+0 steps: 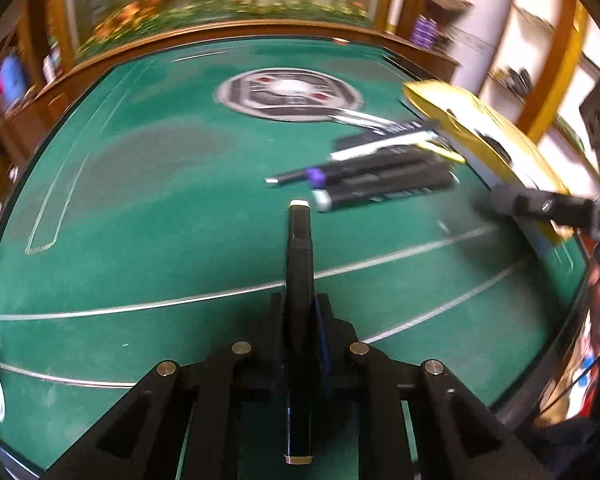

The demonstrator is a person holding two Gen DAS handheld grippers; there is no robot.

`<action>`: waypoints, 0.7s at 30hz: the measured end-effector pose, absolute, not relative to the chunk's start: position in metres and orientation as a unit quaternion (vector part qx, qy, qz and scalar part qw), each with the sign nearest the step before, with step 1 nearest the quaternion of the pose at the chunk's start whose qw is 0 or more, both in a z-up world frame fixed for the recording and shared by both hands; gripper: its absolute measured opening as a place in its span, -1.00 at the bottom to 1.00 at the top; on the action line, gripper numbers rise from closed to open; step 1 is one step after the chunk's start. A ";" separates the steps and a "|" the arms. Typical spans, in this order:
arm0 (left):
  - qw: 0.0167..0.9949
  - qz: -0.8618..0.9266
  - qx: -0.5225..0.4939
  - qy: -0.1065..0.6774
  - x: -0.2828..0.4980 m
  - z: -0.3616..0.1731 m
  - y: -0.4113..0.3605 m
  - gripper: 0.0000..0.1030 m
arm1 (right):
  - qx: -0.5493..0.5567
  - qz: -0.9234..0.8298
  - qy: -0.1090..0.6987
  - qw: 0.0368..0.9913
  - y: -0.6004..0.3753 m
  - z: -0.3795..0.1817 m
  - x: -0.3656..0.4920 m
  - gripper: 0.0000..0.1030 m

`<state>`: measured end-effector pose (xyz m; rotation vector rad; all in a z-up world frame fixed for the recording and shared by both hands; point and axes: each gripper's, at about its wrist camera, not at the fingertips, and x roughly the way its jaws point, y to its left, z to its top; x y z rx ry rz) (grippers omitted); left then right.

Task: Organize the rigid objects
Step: 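Grasp another black marker from the pile with the right tool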

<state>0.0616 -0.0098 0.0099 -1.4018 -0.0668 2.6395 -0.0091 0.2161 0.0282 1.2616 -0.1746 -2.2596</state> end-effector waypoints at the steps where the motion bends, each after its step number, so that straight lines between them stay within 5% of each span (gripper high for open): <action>1: 0.076 0.881 -0.465 -0.027 0.062 0.009 -0.013 -0.70 | 0.462 -0.845 -0.050 0.266 0.210 0.029 -0.011 0.25; 5: 0.074 0.888 -0.453 -0.011 0.064 0.008 -0.009 -0.70 | 0.445 -0.858 0.006 0.256 0.194 0.032 -0.031 0.25; 10: 0.079 0.893 -0.442 -0.030 0.065 0.006 -0.015 -0.70 | 0.482 -0.834 -0.016 0.267 0.194 0.013 -0.062 0.25; 17: 0.082 0.891 -0.444 -0.037 0.063 0.007 -0.016 -0.70 | 0.506 -0.790 0.032 0.344 0.161 0.005 -0.021 0.23; 19: 0.080 0.891 -0.445 -0.038 0.063 0.007 -0.016 -0.70 | 0.491 -0.799 0.065 0.341 0.149 0.009 -0.010 -0.17; 21: 0.077 0.891 -0.446 -0.038 0.062 0.008 -0.015 -0.70 | 0.476 -0.808 0.099 0.332 0.139 0.011 -0.009 -0.29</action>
